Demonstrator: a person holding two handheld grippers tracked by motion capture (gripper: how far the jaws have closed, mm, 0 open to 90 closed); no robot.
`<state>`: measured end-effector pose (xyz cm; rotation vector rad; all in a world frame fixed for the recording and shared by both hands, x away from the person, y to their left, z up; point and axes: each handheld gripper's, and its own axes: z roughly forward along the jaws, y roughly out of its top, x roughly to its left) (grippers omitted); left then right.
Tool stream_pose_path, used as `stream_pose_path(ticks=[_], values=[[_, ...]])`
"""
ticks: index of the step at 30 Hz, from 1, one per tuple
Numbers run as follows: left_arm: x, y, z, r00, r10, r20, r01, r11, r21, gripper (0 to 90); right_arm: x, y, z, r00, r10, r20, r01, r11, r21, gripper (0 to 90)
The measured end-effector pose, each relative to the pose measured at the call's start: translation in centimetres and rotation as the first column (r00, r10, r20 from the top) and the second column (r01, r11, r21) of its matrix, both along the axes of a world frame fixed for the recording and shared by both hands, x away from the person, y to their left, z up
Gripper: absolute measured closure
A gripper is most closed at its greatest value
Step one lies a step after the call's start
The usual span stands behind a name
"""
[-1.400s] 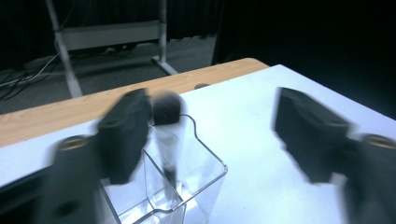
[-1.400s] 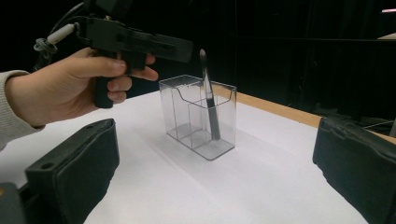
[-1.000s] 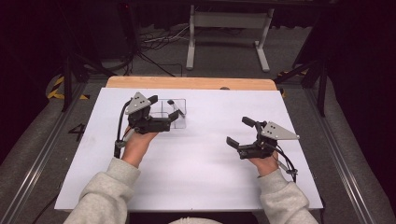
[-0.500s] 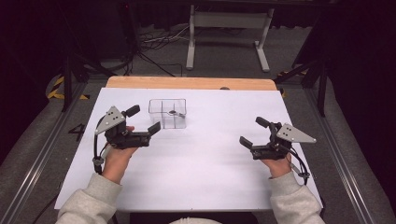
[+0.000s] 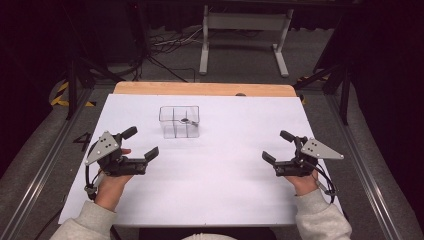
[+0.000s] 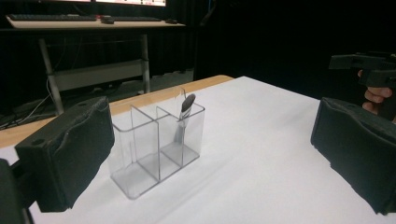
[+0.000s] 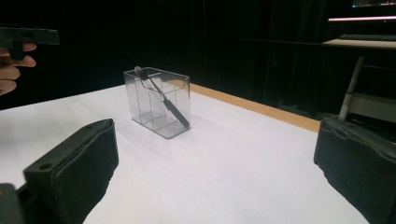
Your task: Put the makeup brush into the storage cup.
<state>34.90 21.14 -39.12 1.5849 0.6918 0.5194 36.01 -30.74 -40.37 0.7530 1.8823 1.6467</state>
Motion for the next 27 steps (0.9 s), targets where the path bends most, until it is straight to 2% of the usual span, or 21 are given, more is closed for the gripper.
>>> stream_pose_path(ticks=[7,9,14,20,24,27], values=[[-0.7,1.0,-1.6,0.9997,0.022,-0.009,-0.022,0.9998,0.005,0.4,-0.5,-0.4,-0.6,0.9998,-0.019,-0.011,0.019,1.000,-0.007,0.8],[-0.8,1.1,-2.2,0.9994,0.028,-0.022,-0.028,0.9995,-0.011,0.3,-0.6,-0.5,-0.8,0.9995,-0.030,-0.009,0.030,1.000,-0.004,0.9],[-0.8,1.4,-3.1,0.9990,0.018,-0.041,-0.018,0.9998,-0.012,0.3,-1.1,-0.8,-1.5,0.9989,-0.044,0.016,0.044,0.999,0.003,0.7],[-1.1,1.4,-3.6,0.9994,0.007,-0.034,-0.007,1.0000,-0.005,0.3,-1.3,-1.2,-2.0,0.9975,-0.068,0.017,0.068,0.998,0.003,0.7],[-1.2,1.3,-4.3,0.9989,-0.010,-0.046,0.010,0.9999,-0.003,0.3,-1.5,-1.6,-2.4,0.9969,-0.078,0.008,0.078,0.997,0.002,0.6],[-1.3,1.5,-4.6,0.9988,-0.003,-0.050,0.003,1.0000,0.006,0.1,-1.8,-1.7,-2.7,0.9966,-0.082,0.010,0.082,0.997,-0.004,0.6]])
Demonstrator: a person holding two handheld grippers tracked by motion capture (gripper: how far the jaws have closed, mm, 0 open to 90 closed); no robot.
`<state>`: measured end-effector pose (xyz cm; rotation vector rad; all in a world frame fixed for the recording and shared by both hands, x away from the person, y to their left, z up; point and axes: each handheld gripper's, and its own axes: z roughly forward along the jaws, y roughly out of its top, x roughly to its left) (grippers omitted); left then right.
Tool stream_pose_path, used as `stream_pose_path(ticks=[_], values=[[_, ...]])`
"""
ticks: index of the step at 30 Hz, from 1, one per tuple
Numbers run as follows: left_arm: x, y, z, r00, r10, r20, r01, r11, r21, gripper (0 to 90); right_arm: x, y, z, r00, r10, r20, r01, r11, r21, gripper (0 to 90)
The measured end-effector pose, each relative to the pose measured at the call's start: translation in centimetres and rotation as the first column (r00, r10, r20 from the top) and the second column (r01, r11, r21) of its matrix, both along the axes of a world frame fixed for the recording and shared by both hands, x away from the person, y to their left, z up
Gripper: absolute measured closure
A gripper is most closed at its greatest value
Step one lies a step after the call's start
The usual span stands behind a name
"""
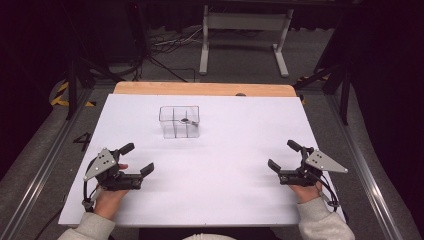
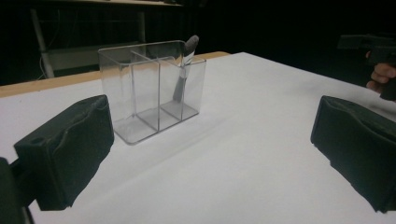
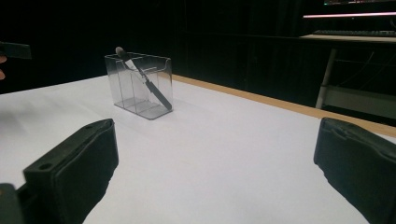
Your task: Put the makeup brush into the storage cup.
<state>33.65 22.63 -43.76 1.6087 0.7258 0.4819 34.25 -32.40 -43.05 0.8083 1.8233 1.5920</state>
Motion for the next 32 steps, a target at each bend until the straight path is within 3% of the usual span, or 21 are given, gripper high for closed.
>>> stream_pose_path(ticks=[2,12,14,22,32], values=[[-0.2,0.0,-0.2,1.0000,0.005,0.008,-0.005,0.9999,-0.011,0.1,-0.2,0.0,-0.1,1.0000,-0.005,0.003,0.005,1.000,-0.002,0.7],[-0.7,-0.4,-1.1,0.9987,0.033,0.038,-0.036,0.9976,0.059,0.1,-0.4,-0.3,-0.9,0.9999,-0.007,-0.008,0.006,1.000,-0.014,0.6],[-0.7,-0.5,-1.2,0.9993,0.028,0.024,-0.029,0.9973,0.068,0.1,-0.4,-0.3,-0.9,1.0000,-0.005,-0.007,0.005,1.000,-0.012,0.6],[-0.6,0.0,-1.4,0.9997,0.022,-0.003,-0.023,0.9997,-0.012,0.1,-0.3,-0.3,-0.9,0.9999,-0.008,-0.007,0.008,1.000,-0.007,0.6],[-0.6,0.1,-1.5,0.9998,0.019,-0.005,-0.019,0.9994,-0.029,0.0,-0.3,-0.2,-0.9,1.0000,-0.006,-0.003,0.006,1.000,-0.008,0.6]])
